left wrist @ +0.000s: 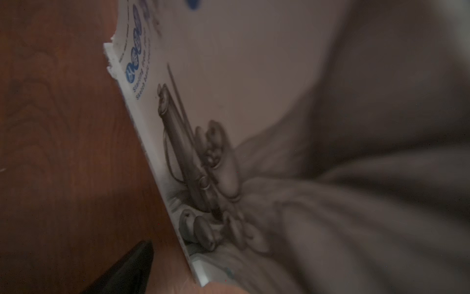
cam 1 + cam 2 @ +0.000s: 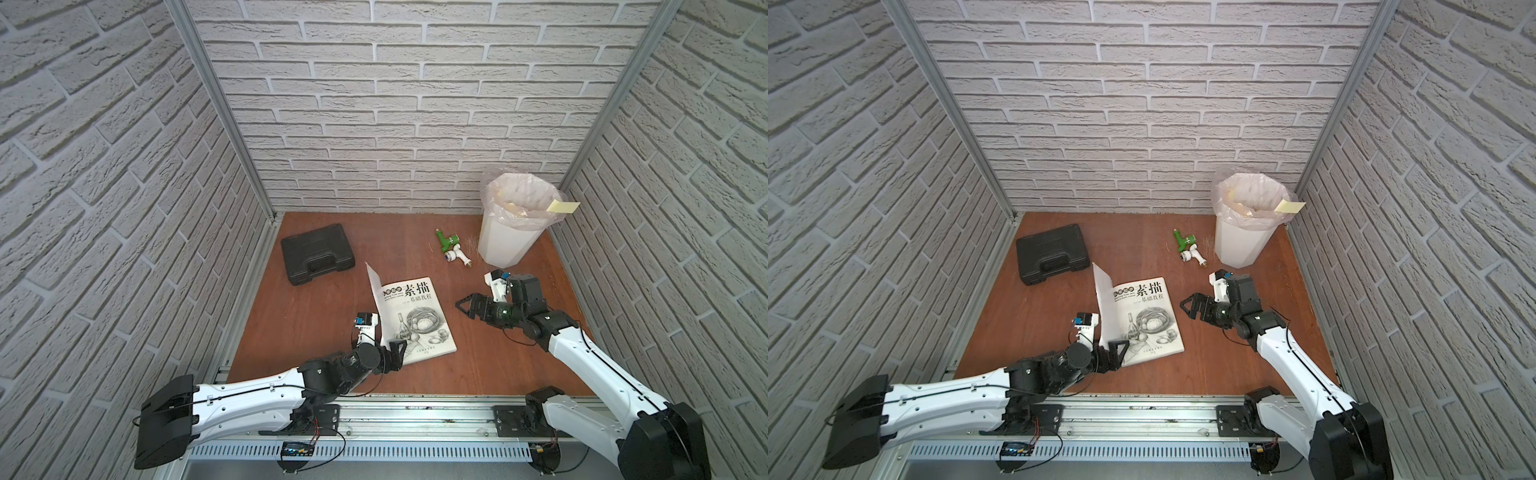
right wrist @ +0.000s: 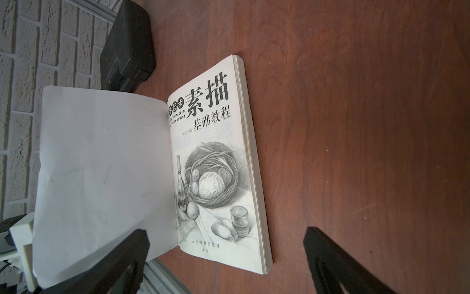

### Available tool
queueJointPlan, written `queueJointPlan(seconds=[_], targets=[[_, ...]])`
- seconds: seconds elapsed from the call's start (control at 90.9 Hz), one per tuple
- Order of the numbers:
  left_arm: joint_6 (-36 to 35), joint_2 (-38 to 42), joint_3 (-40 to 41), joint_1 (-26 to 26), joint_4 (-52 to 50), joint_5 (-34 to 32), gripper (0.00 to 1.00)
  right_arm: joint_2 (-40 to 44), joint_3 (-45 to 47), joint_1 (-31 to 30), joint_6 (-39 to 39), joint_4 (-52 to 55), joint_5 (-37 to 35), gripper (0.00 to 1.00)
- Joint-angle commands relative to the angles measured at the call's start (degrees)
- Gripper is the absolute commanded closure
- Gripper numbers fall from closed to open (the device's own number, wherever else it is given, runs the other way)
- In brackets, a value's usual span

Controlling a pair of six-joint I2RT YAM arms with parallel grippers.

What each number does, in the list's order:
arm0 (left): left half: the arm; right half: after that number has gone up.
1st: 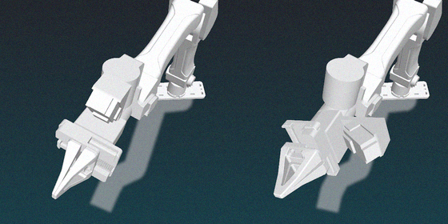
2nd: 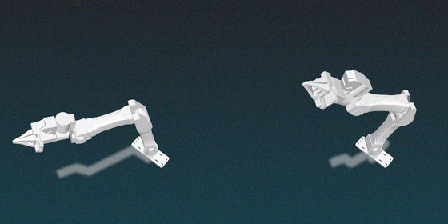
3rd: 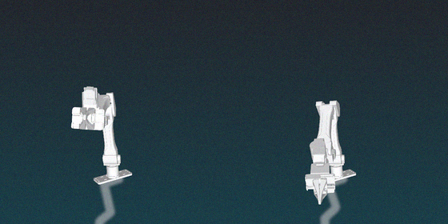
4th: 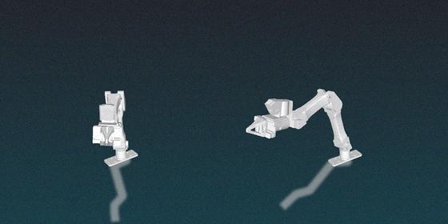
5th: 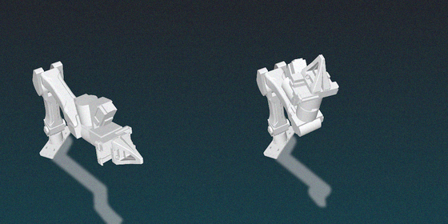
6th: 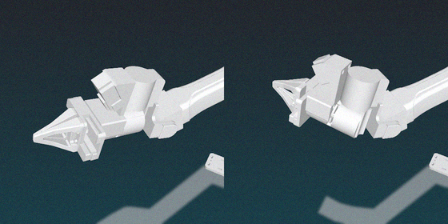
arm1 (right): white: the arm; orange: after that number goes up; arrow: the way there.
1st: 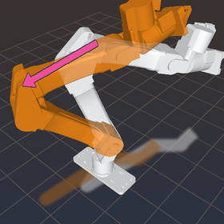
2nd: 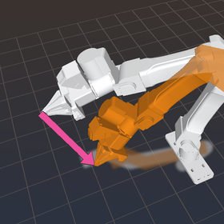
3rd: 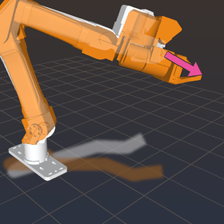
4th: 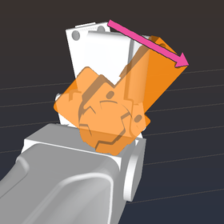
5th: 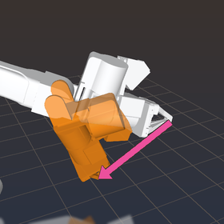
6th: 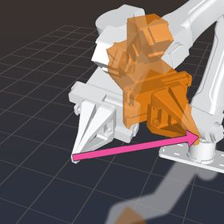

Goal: Peel off the used sticky note
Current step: Close the book at the center of the board.

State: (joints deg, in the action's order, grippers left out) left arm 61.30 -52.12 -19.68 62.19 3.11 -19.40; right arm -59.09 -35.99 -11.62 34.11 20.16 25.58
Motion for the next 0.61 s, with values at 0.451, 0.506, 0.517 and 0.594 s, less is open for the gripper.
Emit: queueJointPlan(seconds=[0.451, 0.506, 0.517, 0.594], targets=[[-10.98, -31.53, -16.34, -7.31, 17.25, 21.17, 0.02, 4.85, 0.38, 2.74, -0.81, 1.23, 0.19, 0.00], [-10.75, -34.49, -17.09, -7.98, 19.01, 22.39, 0.02, 5.30, 0.36, 3.32, -1.17, 1.84, 0.25, 0.00], [-10.67, -35.09, -17.20, -8.06, 19.46, 22.61, 0.02, 5.39, 0.33, 3.47, -1.25, 1.96, 0.25, 0.00], [-9.87, -38.82, -17.74, -9.20, 22.25, 24.27, 0.02, 6.09, 0.35, 4.40, -1.72, 2.74, 0.59, 0.00]])
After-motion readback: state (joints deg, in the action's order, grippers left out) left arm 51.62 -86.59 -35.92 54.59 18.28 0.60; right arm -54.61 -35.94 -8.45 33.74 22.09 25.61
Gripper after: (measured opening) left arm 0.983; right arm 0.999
